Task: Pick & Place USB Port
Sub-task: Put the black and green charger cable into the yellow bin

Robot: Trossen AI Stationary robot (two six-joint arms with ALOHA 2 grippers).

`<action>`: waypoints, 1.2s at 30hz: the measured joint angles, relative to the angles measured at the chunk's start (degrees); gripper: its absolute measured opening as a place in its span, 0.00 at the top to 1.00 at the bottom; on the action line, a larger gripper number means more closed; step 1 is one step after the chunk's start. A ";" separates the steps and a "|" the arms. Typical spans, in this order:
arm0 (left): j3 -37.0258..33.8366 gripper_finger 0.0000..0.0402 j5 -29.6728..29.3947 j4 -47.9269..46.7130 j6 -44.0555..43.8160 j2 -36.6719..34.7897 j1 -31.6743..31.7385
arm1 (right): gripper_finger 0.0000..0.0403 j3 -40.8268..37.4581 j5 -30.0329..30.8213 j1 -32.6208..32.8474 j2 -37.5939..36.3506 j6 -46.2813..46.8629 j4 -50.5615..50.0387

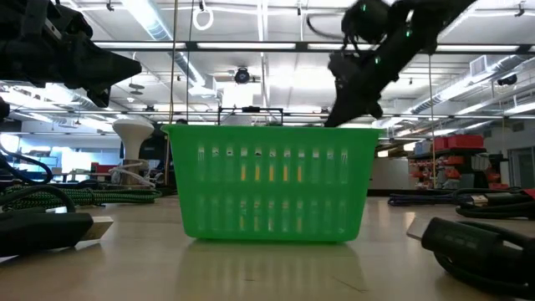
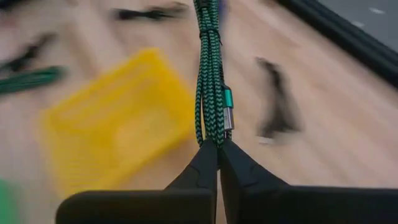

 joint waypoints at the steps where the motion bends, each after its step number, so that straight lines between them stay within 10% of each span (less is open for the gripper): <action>1: 0.00 0.90 0.00 0.02 0.00 0.00 0.00 | 1.00 0.30 0.68 2.04 0.00 1.52 0.27; 24: -0.02 0.90 0.00 0.31 -3.04 0.00 0.00 | 1.00 0.36 38.74 29.14 17.04 39.84 24.88; 36: -0.02 0.90 0.20 0.37 -3.21 -0.01 0.00 | 1.00 0.36 45.39 32.70 25.14 44.03 41.50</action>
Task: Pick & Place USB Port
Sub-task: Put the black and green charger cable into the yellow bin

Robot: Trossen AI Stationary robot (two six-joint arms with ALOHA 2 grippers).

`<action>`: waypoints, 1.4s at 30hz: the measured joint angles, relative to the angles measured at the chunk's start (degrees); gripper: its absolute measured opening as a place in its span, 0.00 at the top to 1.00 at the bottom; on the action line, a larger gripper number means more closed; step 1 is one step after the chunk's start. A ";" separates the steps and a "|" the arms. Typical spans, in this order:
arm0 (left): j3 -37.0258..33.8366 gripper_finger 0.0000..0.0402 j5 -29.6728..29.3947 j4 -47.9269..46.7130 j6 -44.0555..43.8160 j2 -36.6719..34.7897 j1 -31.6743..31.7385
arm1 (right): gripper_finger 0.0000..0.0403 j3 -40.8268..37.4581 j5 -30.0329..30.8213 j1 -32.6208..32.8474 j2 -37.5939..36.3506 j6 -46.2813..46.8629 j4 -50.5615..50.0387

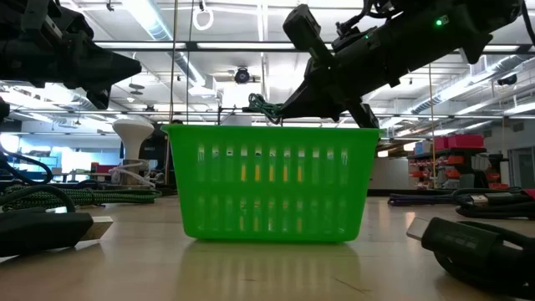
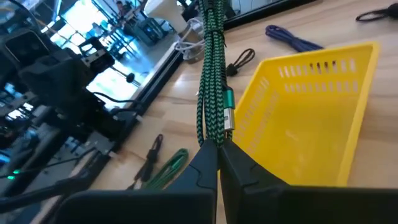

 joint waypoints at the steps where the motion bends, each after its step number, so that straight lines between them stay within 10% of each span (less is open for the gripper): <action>1: 0.00 0.90 0.02 0.00 -0.18 0.01 0.00 | 1.00 0.00 0.39 0.03 0.24 0.47 -0.16; 42: 0.00 0.90 0.00 0.11 -1.29 0.01 -0.02 | 0.80 0.00 -6.29 -3.46 1.83 -7.98 5.26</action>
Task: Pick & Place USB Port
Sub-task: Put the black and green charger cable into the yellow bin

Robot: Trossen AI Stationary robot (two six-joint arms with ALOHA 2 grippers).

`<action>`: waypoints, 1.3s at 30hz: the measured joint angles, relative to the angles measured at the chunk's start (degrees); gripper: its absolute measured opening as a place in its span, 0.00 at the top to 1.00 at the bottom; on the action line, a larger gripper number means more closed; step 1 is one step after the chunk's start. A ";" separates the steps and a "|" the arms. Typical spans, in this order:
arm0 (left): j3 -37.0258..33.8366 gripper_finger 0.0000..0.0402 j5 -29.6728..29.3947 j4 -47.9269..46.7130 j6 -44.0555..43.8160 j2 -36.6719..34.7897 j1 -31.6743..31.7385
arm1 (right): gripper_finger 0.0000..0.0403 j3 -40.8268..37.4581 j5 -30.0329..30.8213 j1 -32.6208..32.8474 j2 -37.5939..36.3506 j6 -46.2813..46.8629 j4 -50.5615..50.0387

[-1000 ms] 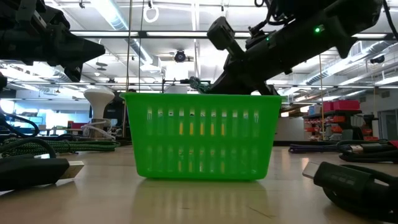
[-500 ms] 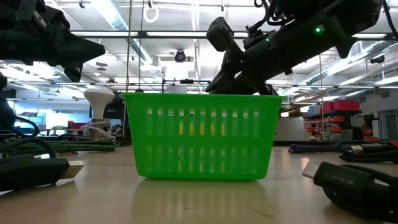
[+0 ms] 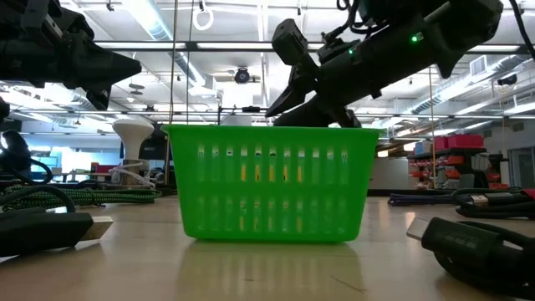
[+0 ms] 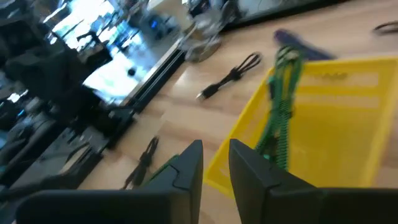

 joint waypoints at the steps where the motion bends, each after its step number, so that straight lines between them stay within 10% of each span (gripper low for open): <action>1: 0.00 0.90 0.01 0.00 0.00 0.00 -0.01 | 0.81 0.00 -1.80 -0.13 0.00 -0.02 -0.07; 17: 0.00 0.90 -0.01 0.00 0.05 -0.01 -0.01 | 0.82 0.00 -13.35 0.78 -0.04 4.69 -6.87; 39: 0.00 0.90 -0.02 0.00 0.63 -0.01 0.02 | 0.82 0.00 -11.74 -1.43 0.28 4.94 -10.65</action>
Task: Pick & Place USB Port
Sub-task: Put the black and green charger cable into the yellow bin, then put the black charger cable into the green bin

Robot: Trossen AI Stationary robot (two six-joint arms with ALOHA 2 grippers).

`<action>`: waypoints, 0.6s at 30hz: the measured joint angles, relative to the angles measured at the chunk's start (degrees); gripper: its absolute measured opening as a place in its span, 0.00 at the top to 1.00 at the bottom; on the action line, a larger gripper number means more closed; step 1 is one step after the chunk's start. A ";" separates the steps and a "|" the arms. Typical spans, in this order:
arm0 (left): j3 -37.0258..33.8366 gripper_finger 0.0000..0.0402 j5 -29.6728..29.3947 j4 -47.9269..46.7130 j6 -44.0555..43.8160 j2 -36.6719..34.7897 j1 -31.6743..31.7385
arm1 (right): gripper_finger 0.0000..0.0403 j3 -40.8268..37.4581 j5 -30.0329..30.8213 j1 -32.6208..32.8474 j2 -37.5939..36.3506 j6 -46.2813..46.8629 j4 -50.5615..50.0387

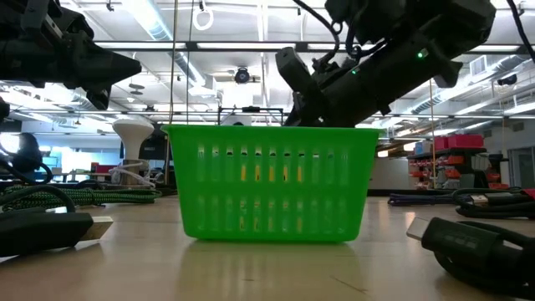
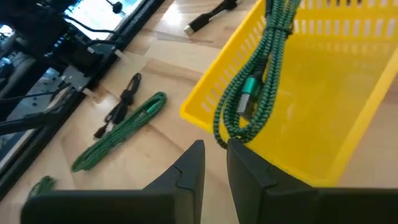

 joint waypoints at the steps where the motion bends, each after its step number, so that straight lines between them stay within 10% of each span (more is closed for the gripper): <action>1: 0.00 0.90 0.00 0.00 0.00 0.01 0.00 | 0.82 0.00 -0.32 -0.18 0.01 0.00 -0.01; 18: 0.00 0.90 -0.01 -0.02 -0.02 0.01 0.00 | 0.82 0.00 -2.66 -1.22 0.01 -3.12 1.20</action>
